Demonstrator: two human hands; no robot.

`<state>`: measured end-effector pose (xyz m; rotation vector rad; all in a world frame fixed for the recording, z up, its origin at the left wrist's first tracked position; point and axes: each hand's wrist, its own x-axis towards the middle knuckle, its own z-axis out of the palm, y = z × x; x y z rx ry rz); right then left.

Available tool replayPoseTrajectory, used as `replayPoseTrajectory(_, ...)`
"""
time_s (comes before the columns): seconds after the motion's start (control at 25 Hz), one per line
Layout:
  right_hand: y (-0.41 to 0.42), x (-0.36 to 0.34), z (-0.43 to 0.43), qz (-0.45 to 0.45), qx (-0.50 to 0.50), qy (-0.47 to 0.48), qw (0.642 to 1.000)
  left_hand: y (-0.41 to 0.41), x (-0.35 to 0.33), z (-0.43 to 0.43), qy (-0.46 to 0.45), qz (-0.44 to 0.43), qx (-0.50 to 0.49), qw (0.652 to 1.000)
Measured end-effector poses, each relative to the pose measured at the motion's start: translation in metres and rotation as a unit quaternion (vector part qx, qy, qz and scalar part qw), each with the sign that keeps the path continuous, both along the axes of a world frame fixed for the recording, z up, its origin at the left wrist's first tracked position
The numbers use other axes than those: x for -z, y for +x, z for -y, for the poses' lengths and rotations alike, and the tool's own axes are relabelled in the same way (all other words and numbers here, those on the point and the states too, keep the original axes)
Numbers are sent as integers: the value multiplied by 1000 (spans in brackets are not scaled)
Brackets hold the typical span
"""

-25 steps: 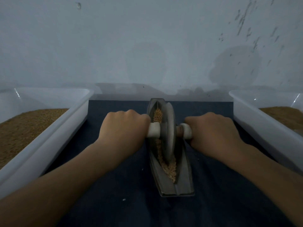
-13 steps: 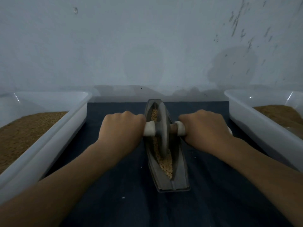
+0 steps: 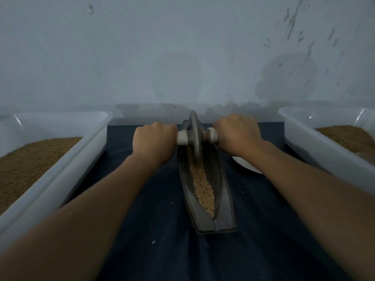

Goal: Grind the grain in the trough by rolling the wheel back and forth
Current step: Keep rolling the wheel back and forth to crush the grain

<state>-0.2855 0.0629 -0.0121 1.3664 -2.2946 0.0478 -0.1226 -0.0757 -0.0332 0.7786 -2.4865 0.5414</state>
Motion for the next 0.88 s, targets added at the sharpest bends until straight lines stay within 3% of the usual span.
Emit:
replayPoseTrajectory(0.28, 42, 20, -89, -46, -46, -37, 997, 64, -2, -50, -99, 9, 80, 992)
replayPoseTrajectory(0.4, 32, 24, -73, -21, -16, -25, 999, 44, 3, -40, -65, 64, 28, 995)
replayPoseTrajectory(0.6, 3, 11, -6, 25, 14, -15, 999, 0, -9, -8, -9, 52, -12, 999)
replayPoseTrajectory(0.76, 16, 16, -38, 34, -4, -7, 999, 22, -9, -28, -25, 63, 11, 998)
replayPoseTrajectory(0.88, 39, 22, -82, -36, -49, -28, 998, 60, 0, -55, -67, 52, 41, 996)
